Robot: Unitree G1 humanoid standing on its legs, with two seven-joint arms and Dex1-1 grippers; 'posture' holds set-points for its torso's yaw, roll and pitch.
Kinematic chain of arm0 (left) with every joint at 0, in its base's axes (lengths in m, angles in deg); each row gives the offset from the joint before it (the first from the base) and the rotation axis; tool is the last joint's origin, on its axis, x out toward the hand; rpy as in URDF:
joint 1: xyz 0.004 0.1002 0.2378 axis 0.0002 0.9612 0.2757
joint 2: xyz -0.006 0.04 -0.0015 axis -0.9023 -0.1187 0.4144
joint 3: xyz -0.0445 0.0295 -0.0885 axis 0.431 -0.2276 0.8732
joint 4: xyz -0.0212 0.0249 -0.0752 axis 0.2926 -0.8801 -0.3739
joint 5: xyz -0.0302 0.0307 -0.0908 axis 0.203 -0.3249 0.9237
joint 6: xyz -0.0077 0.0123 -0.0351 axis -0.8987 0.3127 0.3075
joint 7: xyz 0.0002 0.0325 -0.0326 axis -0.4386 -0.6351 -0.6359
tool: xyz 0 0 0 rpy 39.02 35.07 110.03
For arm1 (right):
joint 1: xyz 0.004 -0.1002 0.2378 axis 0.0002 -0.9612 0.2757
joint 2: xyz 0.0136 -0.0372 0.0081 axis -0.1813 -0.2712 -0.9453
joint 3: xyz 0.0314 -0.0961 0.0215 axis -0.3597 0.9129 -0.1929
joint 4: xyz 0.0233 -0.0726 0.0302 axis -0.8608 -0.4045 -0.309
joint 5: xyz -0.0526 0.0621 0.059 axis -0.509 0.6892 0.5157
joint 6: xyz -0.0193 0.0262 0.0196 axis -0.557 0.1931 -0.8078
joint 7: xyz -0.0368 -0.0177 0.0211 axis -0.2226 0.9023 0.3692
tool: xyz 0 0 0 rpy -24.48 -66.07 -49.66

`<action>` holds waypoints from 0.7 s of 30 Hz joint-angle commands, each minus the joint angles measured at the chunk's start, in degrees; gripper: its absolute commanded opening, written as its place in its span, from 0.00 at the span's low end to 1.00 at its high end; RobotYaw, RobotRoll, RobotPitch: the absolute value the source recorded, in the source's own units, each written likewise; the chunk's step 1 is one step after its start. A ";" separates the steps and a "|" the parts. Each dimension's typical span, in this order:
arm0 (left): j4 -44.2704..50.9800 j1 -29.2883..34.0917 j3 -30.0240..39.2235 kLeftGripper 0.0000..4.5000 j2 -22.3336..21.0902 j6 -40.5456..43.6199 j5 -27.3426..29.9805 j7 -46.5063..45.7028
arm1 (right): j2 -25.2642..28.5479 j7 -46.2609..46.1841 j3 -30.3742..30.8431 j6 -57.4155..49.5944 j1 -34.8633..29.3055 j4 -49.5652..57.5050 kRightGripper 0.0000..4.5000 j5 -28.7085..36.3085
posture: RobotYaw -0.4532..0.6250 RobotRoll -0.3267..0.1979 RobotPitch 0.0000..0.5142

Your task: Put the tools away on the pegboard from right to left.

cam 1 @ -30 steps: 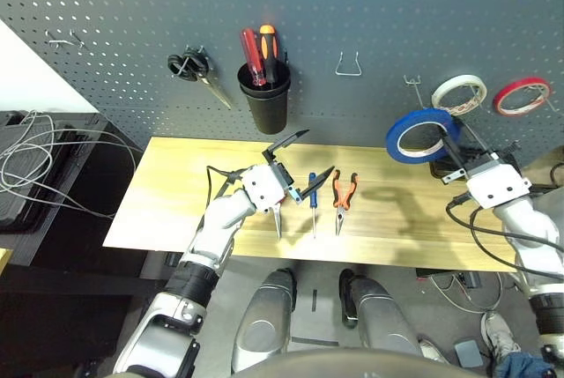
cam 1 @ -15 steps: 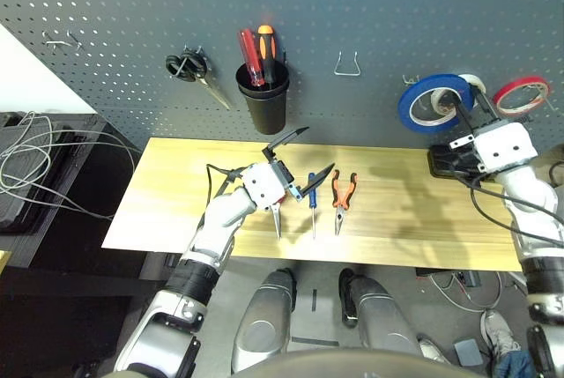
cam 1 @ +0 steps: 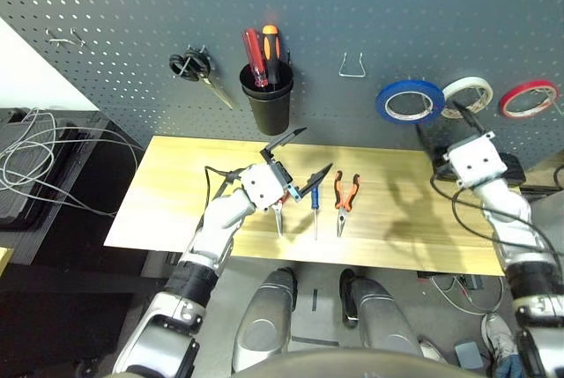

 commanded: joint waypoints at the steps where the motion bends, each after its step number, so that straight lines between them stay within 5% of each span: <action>1: -0.89 0.66 -0.32 1.00 -0.30 0.84 -0.92 0.43 | -1.14 3.17 2.33 -2.26 -2.81 0.28 0.99 1.21 | 0.56 0.62 0.41; 6: -0.04 0.96 -0.50 1.00 -0.30 3.98 -1.84 0.11 | -4.31 9.32 5.89 -10.14 -2.85 -0.16 0.99 3.38 | 0.56 0.62 0.41; 15: 2.19 1.45 -0.41 1.00 -0.64 6.64 -2.36 -0.04 | -12.69 15.05 6.25 -42.29 4.14 6.65 0.99 11.93 | 0.58 0.62 0.44; 21: 3.60 1.48 0.15 1.00 -1.21 8.01 -1.94 -0.10 | -22.96 5.53 -2.85 -80.57 12.99 11.56 0.99 24.03 | 0.59 0.62 0.45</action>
